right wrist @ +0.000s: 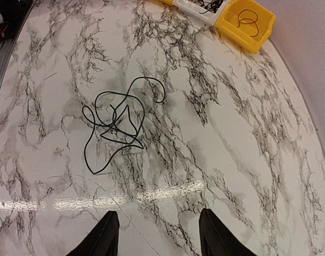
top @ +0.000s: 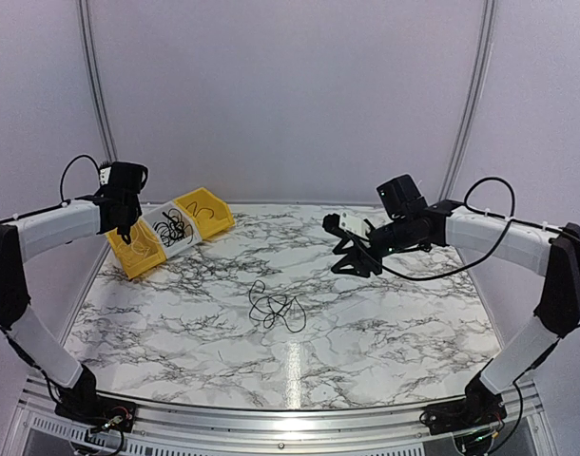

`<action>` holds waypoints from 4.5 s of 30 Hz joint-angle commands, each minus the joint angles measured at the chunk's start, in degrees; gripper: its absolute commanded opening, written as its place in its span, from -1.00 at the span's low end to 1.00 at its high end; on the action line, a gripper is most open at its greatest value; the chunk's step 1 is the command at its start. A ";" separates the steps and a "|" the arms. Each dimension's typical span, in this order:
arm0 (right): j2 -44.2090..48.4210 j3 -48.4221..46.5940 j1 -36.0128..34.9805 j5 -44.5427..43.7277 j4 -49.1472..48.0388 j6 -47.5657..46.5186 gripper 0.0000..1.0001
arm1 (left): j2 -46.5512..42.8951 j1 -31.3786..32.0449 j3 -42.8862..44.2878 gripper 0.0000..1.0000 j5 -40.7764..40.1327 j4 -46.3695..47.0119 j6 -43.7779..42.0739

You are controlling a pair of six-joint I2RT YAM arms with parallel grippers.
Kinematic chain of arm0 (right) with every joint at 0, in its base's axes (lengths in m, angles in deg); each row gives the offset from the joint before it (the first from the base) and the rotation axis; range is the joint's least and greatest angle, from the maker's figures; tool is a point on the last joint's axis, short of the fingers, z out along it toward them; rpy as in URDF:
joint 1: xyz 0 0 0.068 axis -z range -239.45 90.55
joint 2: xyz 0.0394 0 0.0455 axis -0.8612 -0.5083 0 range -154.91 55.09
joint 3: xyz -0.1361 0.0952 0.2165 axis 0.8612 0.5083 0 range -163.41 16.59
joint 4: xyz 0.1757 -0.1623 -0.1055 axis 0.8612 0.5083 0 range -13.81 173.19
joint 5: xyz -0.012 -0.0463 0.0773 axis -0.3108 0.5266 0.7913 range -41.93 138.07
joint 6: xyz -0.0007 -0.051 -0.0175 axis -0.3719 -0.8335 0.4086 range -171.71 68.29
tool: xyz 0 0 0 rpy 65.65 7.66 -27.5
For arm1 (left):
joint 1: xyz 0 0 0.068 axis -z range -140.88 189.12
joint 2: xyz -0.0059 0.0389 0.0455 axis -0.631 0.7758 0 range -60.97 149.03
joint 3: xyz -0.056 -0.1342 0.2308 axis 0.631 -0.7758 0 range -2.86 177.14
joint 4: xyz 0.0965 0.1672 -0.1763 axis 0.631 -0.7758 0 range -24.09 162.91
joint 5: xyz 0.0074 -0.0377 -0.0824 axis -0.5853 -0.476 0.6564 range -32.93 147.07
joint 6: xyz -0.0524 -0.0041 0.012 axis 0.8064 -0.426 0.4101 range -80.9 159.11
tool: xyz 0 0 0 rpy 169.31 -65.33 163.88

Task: Untangle the cables

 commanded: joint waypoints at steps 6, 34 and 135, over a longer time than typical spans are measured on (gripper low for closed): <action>-1.74 -0.81 -1.45 -1.25 1.35 -1.20 0.04 | 4.38 -4.75 2.63 -1.00 -2.96 1.94 0.66; -3.33 -1.34 -3.80 -3.64 2.76 -2.45 0.04 | 5.96 -4.83 0.26 -1.00 1.36 8.02 -1.89; -10.00 -7.20 -7.18 11.73 1.21 9.79 -1.00 | 7.21 36.77 -15.64 0.07 53.37 39.59 4.01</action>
